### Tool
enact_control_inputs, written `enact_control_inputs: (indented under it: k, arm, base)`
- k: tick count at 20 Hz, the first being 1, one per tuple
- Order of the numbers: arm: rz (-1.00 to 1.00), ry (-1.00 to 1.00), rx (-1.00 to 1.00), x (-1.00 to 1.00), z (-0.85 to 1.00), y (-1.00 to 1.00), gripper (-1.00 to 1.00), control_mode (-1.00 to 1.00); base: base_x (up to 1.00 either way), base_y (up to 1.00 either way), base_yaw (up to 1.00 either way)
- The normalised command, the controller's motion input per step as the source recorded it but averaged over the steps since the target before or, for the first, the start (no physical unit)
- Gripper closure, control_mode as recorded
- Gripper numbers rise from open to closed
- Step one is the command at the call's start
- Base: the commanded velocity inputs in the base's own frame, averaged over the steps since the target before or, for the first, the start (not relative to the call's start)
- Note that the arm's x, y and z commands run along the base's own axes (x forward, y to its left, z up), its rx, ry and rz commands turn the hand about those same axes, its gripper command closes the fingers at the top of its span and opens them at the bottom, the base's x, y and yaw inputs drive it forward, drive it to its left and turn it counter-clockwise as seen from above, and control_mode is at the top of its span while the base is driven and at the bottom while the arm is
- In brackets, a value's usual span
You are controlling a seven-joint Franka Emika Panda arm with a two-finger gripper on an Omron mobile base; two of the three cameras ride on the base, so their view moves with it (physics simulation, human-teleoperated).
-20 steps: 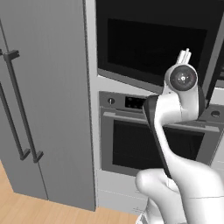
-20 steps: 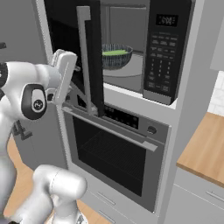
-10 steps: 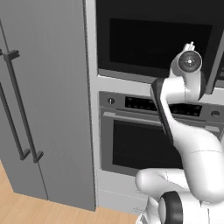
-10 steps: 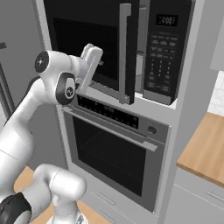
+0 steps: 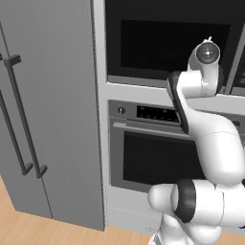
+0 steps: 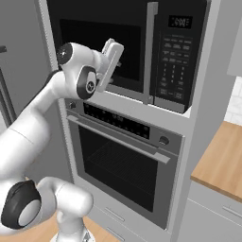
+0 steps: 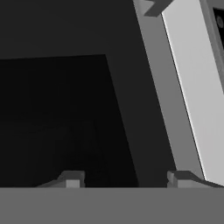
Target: Pick the corn from the sink and place it in the bowl. Then pick the bowl and place it in the microwave. Then close the microwave door and press the start button.
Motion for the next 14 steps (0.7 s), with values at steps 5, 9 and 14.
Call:
enact_control_inputs:
  k: [5,9,14]
  arm:
    - [0.0,0.0,0.0,0.54,-0.08,-0.19,-1.0,-1.0]
    - [0.0,0.0,0.0,0.22,-0.19,-0.04,-1.0,-1.0]
    - [0.04,-0.05,0.0,-0.69,0.0,0.0,-1.0,-1.0]
  base:
    - [0.0,0.0,0.0]
    - [0.0,0.0,0.0]
    - [0.0,0.0,0.0]
